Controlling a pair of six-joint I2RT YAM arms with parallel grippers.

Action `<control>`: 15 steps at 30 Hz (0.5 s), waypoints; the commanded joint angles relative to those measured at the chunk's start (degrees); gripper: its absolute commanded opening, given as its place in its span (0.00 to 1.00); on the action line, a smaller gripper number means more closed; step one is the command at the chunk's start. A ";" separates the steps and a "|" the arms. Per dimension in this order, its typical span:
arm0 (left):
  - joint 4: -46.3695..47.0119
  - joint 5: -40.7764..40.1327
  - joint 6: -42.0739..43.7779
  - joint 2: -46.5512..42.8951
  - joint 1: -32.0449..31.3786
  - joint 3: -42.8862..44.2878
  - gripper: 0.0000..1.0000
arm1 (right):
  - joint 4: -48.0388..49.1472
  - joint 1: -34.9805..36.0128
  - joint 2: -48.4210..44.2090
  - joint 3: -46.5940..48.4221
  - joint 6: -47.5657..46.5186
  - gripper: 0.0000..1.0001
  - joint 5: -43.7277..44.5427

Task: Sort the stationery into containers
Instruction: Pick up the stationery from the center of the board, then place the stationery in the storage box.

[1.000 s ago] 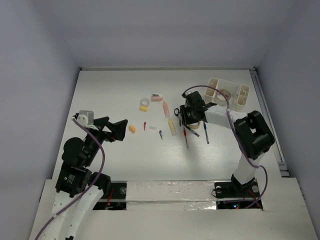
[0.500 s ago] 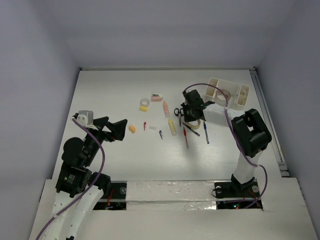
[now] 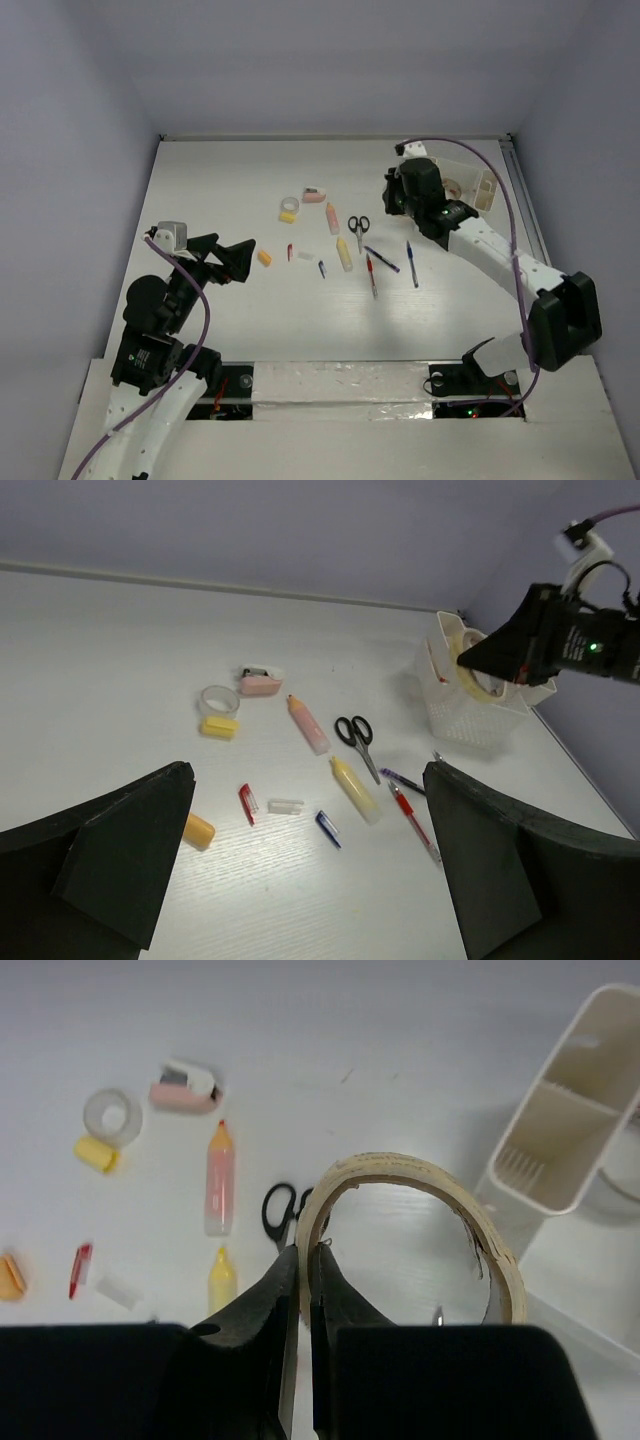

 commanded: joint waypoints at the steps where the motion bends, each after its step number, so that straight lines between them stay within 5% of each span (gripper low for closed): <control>1: 3.38 0.79 0.51 -0.51 0.29 -0.58 0.99 | 1.18 -3.98 -1.35 2.59 -0.10 0.00 7.21; 8: 3.38 0.88 0.68 -0.95 0.29 -0.58 0.99 | 2.23 -17.43 0.05 5.14 3.59 0.00 4.41; 15: 3.47 1.06 0.68 -1.13 0.29 -0.58 0.99 | 3.20 -21.84 5.59 7.25 4.56 0.00 2.56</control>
